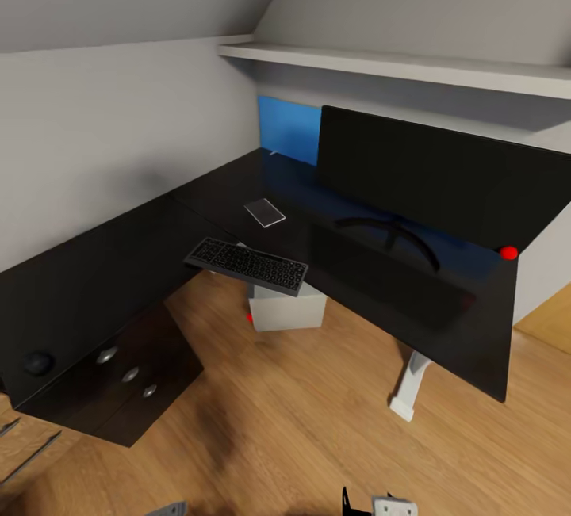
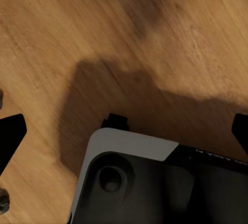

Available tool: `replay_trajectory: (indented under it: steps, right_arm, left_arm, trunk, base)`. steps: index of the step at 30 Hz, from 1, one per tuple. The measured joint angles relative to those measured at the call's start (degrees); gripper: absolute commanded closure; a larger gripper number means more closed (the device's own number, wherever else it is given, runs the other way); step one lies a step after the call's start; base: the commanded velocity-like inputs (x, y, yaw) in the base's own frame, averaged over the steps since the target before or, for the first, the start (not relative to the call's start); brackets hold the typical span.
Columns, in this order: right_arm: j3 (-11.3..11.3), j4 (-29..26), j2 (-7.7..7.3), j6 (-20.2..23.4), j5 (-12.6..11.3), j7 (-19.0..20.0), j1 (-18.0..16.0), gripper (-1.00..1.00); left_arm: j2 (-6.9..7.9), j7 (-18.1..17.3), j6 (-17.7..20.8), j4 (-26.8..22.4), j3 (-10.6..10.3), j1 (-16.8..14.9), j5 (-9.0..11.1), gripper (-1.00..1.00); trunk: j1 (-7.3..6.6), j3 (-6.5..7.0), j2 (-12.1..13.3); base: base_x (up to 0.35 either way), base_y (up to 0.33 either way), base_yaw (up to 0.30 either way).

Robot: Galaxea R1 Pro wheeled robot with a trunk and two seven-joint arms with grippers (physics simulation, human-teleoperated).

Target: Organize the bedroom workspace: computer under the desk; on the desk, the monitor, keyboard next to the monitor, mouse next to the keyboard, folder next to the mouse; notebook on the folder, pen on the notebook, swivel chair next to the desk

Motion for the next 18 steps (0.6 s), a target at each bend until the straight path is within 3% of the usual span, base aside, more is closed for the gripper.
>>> replay_trajectory:
  steps: [5, 11, 18]
  right_arm:
    - [-0.01, 3.48, 0.08, -6.33, 0.0, -0.11, 0.0, -1.0]
    - [-0.02, 4.54, 0.1, -7.91, -0.01, -0.13, 0.0, -1.0]
    - [-0.02, 4.65, 0.02, -8.05, -0.02, -0.1, 0.0, -1.0]
  left_arm:
    - [0.0, 0.03, -0.01, 0.05, 0.01, -0.01, 0.1, -1.0]
    - [0.0, 0.03, -0.04, 0.12, 0.02, -0.01, 0.16, -1.0]
    - [0.0, 0.04, -0.06, 0.14, 0.08, -0.01, 0.17, -1.0]
  trunk:
    - [1.1, -0.58, -2.01]
    - [2.43, -1.15, -4.43]
    - [3.99, -1.78, -7.23]
  base:
    - [0.0, 0.0, 0.052]
    - [-0.048, 0.0, 0.006]
    - [-0.277, 0.0, 0.001]
